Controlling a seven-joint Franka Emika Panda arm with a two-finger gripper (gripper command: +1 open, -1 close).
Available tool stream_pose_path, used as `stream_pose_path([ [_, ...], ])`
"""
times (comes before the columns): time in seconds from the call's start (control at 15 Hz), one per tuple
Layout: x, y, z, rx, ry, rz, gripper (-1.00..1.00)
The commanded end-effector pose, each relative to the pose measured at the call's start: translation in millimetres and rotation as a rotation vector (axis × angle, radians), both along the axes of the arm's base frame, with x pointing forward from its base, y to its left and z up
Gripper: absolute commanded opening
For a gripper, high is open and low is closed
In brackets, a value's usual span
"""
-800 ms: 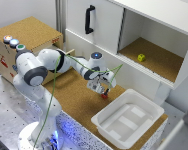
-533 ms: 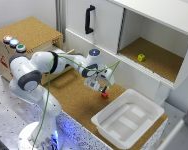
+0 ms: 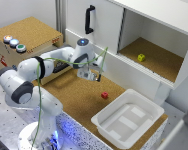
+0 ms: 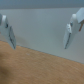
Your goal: Grasp the purple block
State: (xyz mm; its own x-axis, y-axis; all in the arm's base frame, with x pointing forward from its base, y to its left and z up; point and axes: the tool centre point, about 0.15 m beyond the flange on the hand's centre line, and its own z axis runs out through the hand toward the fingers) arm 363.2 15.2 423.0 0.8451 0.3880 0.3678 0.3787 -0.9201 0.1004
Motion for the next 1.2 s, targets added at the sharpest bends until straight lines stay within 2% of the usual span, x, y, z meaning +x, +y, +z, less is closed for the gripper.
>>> stream_pose_path([
  [0.0,-23.3,135.1,70.0,-0.074,0.119,0.176,1.0],
  [0.2,-44.7,211.4,72.2,-0.168,0.104,0.44,1.0],
  [0.53,-60.6,281.4,49.6,-0.226,0.102,0.794,1.0],
  [0.67,-72.3,299.7,25.4,-0.232,0.117,0.968,1.0],
  [0.8,-74.3,310.8,5.5,-0.199,0.136,1.08,1.0],
  [1.0,-55.8,316.7,-24.5,-0.191,0.138,1.109,1.0],
  [1.13,-52.5,313.4,-43.5,-0.22,0.118,1.108,1.0],
])
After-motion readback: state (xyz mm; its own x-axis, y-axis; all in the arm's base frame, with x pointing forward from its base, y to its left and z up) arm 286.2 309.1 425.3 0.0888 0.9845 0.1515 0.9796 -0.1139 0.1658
